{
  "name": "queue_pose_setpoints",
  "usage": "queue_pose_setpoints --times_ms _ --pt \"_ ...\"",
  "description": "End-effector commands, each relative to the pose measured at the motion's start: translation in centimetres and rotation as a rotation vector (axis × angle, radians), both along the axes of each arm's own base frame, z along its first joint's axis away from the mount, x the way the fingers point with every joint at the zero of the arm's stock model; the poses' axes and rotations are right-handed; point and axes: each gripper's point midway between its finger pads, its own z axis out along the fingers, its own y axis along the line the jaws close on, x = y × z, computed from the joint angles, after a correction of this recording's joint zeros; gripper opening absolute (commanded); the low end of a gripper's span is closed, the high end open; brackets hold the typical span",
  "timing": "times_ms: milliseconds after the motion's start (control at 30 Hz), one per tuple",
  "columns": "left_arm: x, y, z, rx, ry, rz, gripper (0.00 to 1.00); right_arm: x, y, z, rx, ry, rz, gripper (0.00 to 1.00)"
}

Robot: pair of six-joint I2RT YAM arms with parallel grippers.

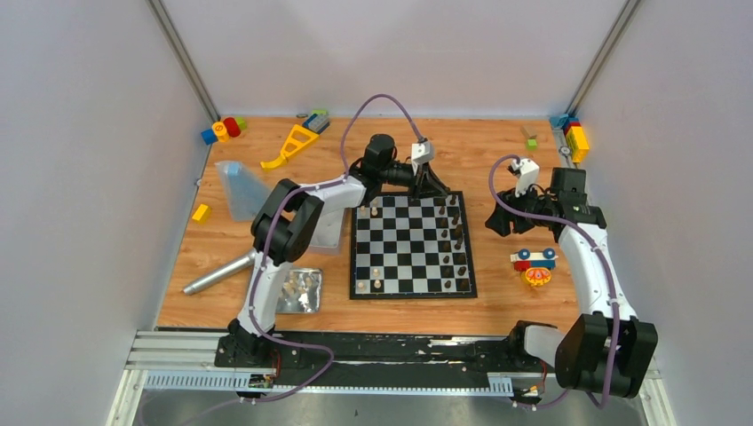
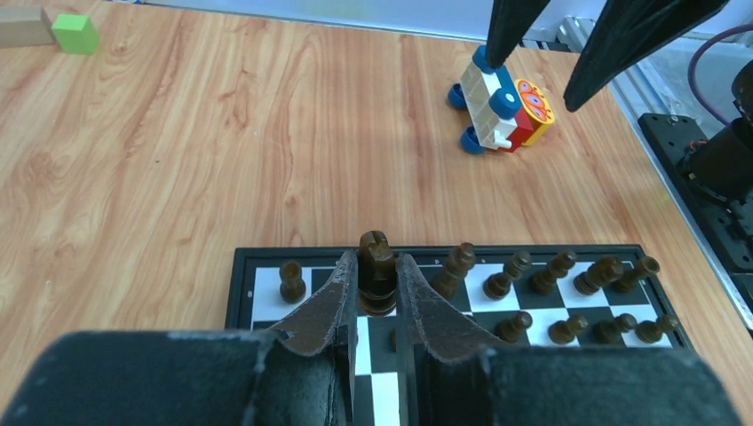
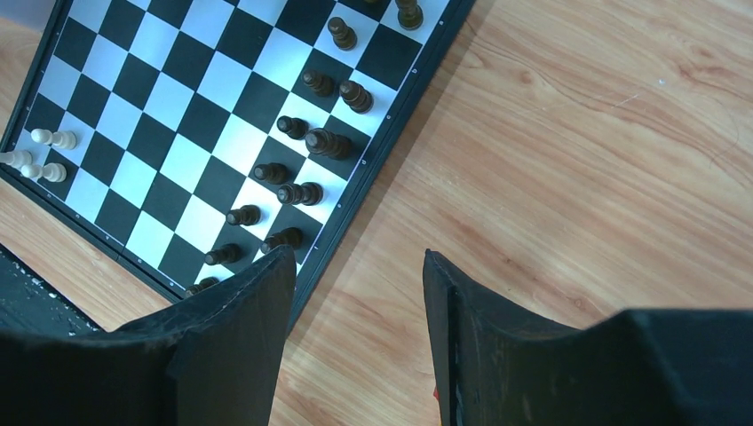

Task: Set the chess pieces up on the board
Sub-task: Place the chess piece on the chessboard.

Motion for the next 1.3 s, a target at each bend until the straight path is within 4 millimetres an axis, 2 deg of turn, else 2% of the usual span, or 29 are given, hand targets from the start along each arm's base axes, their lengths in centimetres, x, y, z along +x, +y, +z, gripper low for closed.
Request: queue_pose_setpoints --times_ms 0,233,400,700,1267 --pt "0.0 -2.1 1.5 -0.052 -0.032 -0.062 0.00 1.1 0.1 1.3 0.034 -0.080 0.003 0.56" --pt "0.1 -4.3 -0.5 -0.059 -0.007 -0.102 0.02 1.1 -0.1 1.0 0.038 -0.071 -0.008 0.56" --pt "0.3 -5.1 -1.5 -0.065 -0.007 -0.112 0.02 1.0 -0.2 0.5 0.039 -0.059 -0.006 0.56" --pt "0.3 -5.4 -1.5 -0.065 0.013 -0.111 0.02 0.9 -0.1 0.2 0.041 -0.049 0.000 0.56" --pt "0.1 -5.5 -1.5 -0.111 0.177 -0.066 0.06 0.6 0.2 -0.1 0.056 -0.029 0.015 0.56"
